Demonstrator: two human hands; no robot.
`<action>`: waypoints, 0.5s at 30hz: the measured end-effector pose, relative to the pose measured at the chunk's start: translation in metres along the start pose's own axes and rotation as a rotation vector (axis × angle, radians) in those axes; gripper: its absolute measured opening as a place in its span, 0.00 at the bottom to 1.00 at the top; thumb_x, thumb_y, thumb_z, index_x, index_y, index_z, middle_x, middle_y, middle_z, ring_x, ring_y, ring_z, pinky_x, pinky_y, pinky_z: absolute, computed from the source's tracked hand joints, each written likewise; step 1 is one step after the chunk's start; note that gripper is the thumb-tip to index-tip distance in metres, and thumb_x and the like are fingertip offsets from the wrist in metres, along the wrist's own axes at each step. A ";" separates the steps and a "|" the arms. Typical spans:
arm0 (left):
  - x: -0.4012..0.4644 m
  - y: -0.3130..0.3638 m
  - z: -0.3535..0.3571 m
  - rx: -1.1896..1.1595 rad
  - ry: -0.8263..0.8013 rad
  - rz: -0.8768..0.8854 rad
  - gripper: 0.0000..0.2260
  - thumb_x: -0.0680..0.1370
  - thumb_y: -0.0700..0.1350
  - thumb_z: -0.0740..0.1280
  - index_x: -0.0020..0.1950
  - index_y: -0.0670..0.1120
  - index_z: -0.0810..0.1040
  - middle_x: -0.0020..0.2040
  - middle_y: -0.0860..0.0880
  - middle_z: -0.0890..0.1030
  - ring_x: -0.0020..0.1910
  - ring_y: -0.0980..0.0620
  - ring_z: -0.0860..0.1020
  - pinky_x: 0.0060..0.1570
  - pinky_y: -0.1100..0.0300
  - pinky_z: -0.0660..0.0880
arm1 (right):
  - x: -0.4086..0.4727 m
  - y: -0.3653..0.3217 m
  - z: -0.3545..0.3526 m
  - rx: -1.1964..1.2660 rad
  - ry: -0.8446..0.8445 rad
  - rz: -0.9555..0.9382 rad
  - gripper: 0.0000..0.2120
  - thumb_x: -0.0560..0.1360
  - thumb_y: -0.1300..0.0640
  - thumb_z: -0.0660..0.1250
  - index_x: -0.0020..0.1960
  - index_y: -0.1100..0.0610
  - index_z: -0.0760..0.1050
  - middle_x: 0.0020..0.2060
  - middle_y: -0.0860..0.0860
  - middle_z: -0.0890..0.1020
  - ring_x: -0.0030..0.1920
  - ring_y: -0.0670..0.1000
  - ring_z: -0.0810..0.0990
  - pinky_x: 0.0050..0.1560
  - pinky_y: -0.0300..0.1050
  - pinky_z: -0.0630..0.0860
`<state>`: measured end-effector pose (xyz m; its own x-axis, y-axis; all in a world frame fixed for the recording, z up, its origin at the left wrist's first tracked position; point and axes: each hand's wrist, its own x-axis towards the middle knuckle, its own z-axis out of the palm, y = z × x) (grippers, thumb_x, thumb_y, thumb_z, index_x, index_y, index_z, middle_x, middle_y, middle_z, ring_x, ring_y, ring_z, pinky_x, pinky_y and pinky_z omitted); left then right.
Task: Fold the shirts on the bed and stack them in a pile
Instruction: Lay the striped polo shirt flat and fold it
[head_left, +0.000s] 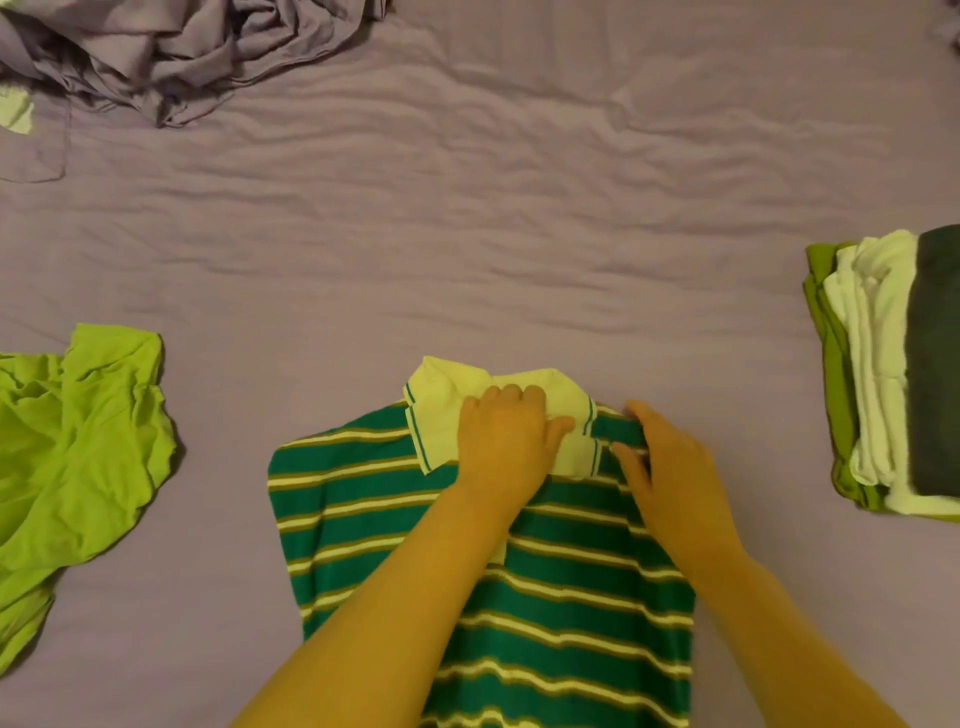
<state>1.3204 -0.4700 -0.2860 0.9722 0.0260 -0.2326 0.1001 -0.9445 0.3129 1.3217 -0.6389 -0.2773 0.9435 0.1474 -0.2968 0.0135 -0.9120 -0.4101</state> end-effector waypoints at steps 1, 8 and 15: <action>0.004 0.007 0.003 -0.047 -0.050 -0.038 0.21 0.78 0.60 0.59 0.62 0.46 0.72 0.52 0.46 0.79 0.51 0.45 0.76 0.47 0.53 0.69 | -0.001 0.002 0.000 -0.010 -0.036 -0.010 0.21 0.78 0.51 0.62 0.70 0.52 0.66 0.57 0.52 0.79 0.56 0.55 0.77 0.61 0.52 0.74; 0.018 0.015 -0.003 -0.646 -0.118 0.052 0.33 0.77 0.35 0.65 0.77 0.53 0.55 0.60 0.45 0.77 0.55 0.48 0.76 0.52 0.63 0.70 | 0.010 0.022 -0.023 -0.230 -0.062 -0.023 0.27 0.78 0.40 0.53 0.73 0.50 0.60 0.63 0.51 0.75 0.56 0.55 0.78 0.51 0.51 0.76; 0.026 0.000 0.002 -0.160 -0.024 0.097 0.26 0.77 0.38 0.63 0.74 0.50 0.64 0.72 0.45 0.66 0.66 0.40 0.66 0.62 0.49 0.67 | 0.025 0.038 -0.015 -0.464 0.159 -0.243 0.29 0.77 0.40 0.51 0.61 0.61 0.74 0.48 0.60 0.80 0.49 0.62 0.78 0.47 0.55 0.75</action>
<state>1.3457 -0.4703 -0.2938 0.9738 -0.0725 -0.2157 0.0403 -0.8781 0.4767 1.3506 -0.6757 -0.2875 0.9328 0.3484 -0.0925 0.3484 -0.9372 -0.0168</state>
